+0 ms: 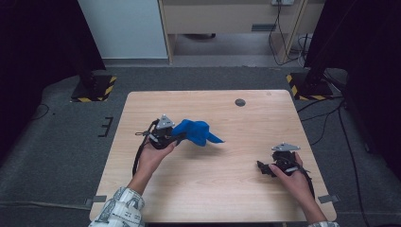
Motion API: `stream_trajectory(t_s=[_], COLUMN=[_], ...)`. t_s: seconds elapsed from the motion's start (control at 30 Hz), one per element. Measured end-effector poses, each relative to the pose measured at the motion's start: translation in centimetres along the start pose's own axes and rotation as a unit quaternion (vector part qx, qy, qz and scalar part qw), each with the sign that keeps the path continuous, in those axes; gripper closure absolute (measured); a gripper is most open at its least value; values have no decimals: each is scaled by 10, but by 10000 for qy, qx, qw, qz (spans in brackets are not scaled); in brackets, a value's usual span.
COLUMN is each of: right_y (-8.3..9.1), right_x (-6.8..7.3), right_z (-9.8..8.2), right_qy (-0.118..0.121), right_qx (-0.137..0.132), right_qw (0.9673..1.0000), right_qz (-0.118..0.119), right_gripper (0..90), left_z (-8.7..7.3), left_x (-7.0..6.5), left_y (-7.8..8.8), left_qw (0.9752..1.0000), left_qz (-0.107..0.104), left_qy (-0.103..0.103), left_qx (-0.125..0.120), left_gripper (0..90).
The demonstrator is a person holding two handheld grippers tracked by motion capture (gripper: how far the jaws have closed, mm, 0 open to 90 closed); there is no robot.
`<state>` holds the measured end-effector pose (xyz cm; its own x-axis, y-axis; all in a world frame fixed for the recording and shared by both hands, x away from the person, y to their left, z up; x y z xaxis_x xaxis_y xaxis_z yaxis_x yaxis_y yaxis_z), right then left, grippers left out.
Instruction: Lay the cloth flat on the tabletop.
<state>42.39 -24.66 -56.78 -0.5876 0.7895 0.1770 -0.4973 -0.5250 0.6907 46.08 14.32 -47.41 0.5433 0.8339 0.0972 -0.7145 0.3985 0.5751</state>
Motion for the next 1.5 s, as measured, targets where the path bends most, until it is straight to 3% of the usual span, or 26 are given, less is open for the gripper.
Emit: stream_trajectory(t_s=[0.27, 0.5, 0.67, 0.8, 0.87, 1.0, 1.13, 1.3, 1.37, 1.43, 1.5], right_y=[0, 0, 0, 0, -1, -1, -1, 1, 5, 9, 10], right_x=[0, 0, 0, 0, 0, 1, 1, 3, 7, 9, 10], right_z=[0, 0, 0, 0, 0, 0, 0, 1, 6, 10, 12], right_qy=[12, 11, 10, 6, -1, -9, -11, 23, 80, 233, 229], right_qx=[-10, -8, -8, -2, -10, -5, -13, 69, -100, -265, -296], right_qw=[10000, 10000, 10000, 10000, 10000, 10000, 10000, 10000, 9997, 9991, 9989], right_qz=[-13, -9, -13, -10, -16, -22, -40, 58, 210, 246, 264], right_gripper=[4, 3, 4, 4, 4, 4, 6, 61, 86, 129, 157], left_z=[3, -10, -19, -25, -27, -28, -25, -20, -16, -15, -14], left_x=[-39, -70, -82, -85, -86, -87, -89, -88, -85, -83, -83], left_y=[-12, -28, -40, -48, -52, -55, -51, -45, -39, -36, -35], left_qw=[9991, 9968, 9957, 9956, 9960, 9976, 9981, 9991, 9993, 9993, 9993], left_qz=[-341, -634, -741, -655, -636, -444, -490, -409, -354, -351, -336], left_qy=[-267, -447, -439, -515, -423, -343, -246, -55, 37, 52, 51], left_qx=[34, 206, 327, 426, 459, 409, 286, 71, -78, -112, -122], left_gripper=[787, 785, 781, 750, 664, 362, 212, 102, 94, 92, 93])
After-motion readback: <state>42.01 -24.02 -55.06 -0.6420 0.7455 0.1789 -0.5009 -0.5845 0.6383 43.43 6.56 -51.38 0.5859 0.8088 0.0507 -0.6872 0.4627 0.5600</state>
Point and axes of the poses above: each handheld gripper's, and its own axes: y roughly backward along the jaws, z roughly out of its top, x roughly to its left, the point moved 4 cm from there along -y, roughly forward along the jaws, and after that the axes turned 14 degrees about z, right-handed, at the moved point
